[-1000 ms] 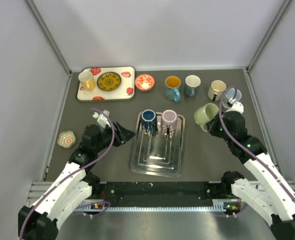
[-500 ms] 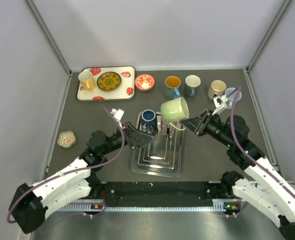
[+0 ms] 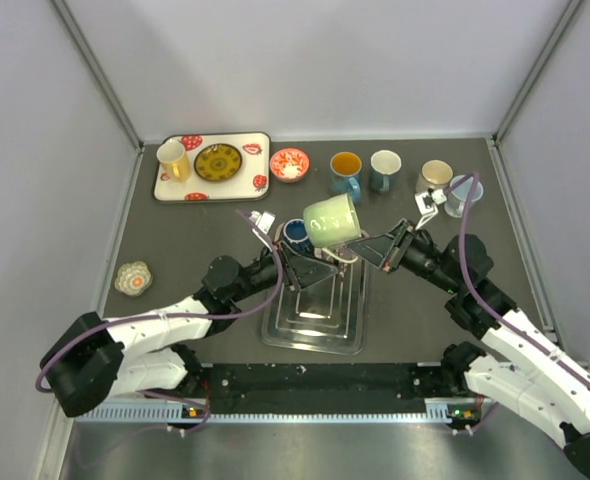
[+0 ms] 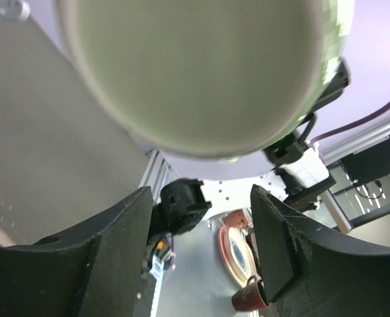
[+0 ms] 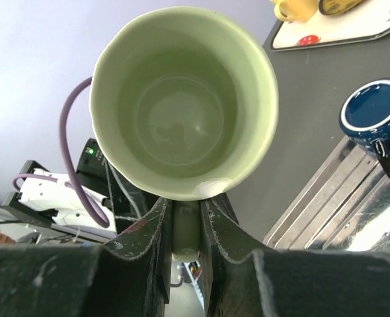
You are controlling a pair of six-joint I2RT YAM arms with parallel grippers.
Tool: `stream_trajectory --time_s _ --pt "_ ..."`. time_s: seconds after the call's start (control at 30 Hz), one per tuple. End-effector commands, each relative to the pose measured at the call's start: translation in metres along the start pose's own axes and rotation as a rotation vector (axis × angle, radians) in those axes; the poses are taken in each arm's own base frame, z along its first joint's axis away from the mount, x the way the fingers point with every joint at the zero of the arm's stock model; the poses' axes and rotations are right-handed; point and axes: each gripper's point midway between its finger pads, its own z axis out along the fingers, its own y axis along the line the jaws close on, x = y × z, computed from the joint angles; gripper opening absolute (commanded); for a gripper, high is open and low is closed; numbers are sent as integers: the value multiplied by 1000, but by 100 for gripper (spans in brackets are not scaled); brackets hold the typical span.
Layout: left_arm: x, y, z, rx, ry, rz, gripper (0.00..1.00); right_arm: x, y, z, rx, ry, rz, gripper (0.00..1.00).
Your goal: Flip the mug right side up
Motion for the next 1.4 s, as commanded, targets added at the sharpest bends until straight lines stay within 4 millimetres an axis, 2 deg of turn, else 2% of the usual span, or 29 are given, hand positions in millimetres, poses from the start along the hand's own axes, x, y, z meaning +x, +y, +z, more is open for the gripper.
stream_trajectory --time_s 0.0,0.2,0.37,0.47,0.67,0.87,0.9,0.93,1.0,1.03,1.07,1.27,1.33,1.37 --pt "-35 -49 9 168 -153 109 65 -23 54 -3 -207 -99 1 0" --pt "-50 -63 9 182 -229 199 61 -22 56 -2 -210 -100 12 0" --pt "-63 -63 7 179 -302 219 51 -19 60 2 -235 -89 37 0" --pt "-67 -65 6 186 -329 212 48 -13 61 4 -239 -74 41 0" --pt "-74 -69 10 212 -359 191 50 0 62 9 -252 -46 52 0" --pt "-77 -69 14 216 -370 195 52 2 71 8 -284 -34 52 0" --pt "-77 -68 12 218 -378 195 50 3 72 7 -287 -31 51 0" --pt "-80 -74 10 244 -397 202 37 3 73 6 -288 -30 51 0" --pt "-82 -78 8 259 -409 202 21 4 71 5 -282 -28 51 0" --pt "-83 -80 7 263 -411 201 6 5 70 5 -281 -28 50 0" --pt "-82 -81 7 266 -401 206 1 5 69 4 -279 -26 51 0" --pt "-81 -91 6 277 -377 217 0 11 65 5 -265 -2 41 0" --pt "-76 -90 11 246 -326 250 0 16 55 7 -214 22 16 0" --pt "-75 -90 11 230 -311 266 0 12 57 7 -203 21 -1 0"
